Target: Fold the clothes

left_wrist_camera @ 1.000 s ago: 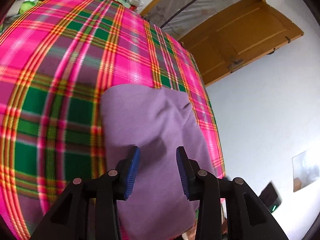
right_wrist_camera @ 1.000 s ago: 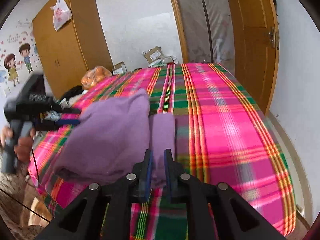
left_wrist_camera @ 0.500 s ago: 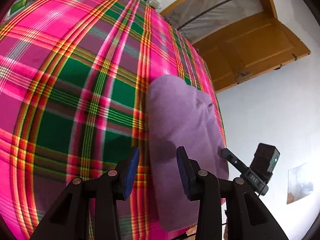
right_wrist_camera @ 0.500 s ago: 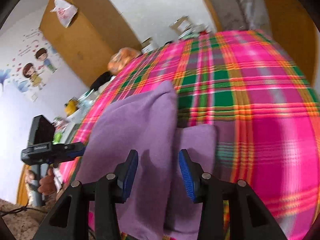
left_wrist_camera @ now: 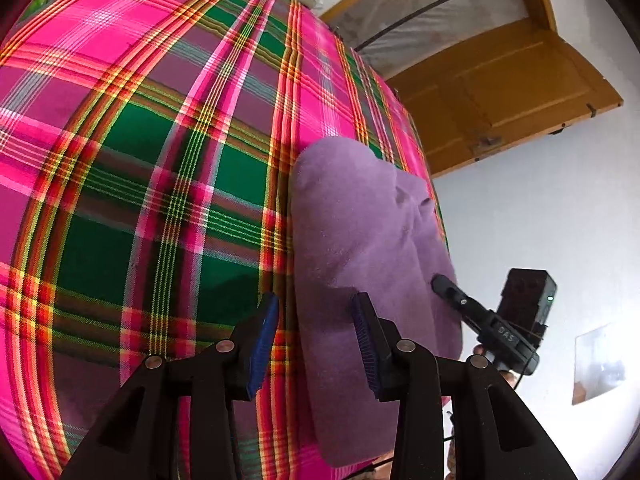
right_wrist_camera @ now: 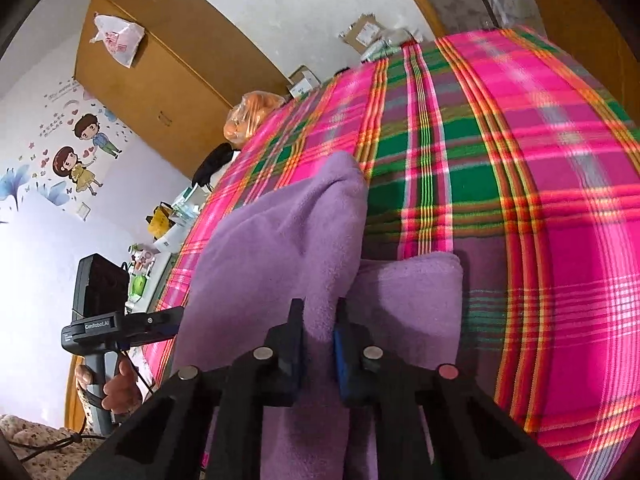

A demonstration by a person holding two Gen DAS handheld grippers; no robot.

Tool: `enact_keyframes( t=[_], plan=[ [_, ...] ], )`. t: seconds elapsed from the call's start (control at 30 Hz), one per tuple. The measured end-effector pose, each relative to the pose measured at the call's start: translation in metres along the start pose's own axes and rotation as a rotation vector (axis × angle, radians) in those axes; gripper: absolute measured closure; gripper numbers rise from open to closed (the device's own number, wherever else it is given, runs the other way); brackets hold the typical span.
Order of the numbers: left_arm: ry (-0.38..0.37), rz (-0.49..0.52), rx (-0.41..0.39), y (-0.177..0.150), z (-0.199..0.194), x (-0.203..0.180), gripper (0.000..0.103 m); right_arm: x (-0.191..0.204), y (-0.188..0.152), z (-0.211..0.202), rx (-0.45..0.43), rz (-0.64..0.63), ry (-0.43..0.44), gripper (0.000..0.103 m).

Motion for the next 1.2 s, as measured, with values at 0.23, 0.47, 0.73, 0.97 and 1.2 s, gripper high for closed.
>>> enact_keyframes(
  t=[0.23,0.47,0.73,0.97,1.2],
  plan=[
    [0.016,0.036,0.003,-0.003,0.007,-0.018,0.063,0.021,0.004,-0.044,-0.116,-0.048,0.003,0.092],
    [0.025,0.088,0.043,-0.009,0.023,-0.035,0.063,0.000,-0.001,-0.056,-0.129,-0.005,-0.040,0.092],
    [0.026,0.093,0.066,-0.011,0.033,-0.036,0.062,-0.037,-0.012,-0.042,-0.101,0.061,-0.071,0.092],
    [0.035,0.087,0.073,-0.009,0.036,-0.033,0.053,-0.057,-0.019,-0.031,-0.096,0.091,-0.077,0.089],
    [0.077,0.123,0.032,-0.004,0.026,-0.040,0.053,-0.058,-0.020,-0.040,-0.106,0.065,-0.150,0.071]
  ],
)
Point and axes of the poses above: each gripper's, at about its wrist camera, not at the fingertips, and z roughly the way its jaws point, x to its left, y to its top, the point moved 7 cm from there along z, roughly the way its jaws point, and after that the axes turned 4 degrees about -y, right-handed, at the moved point
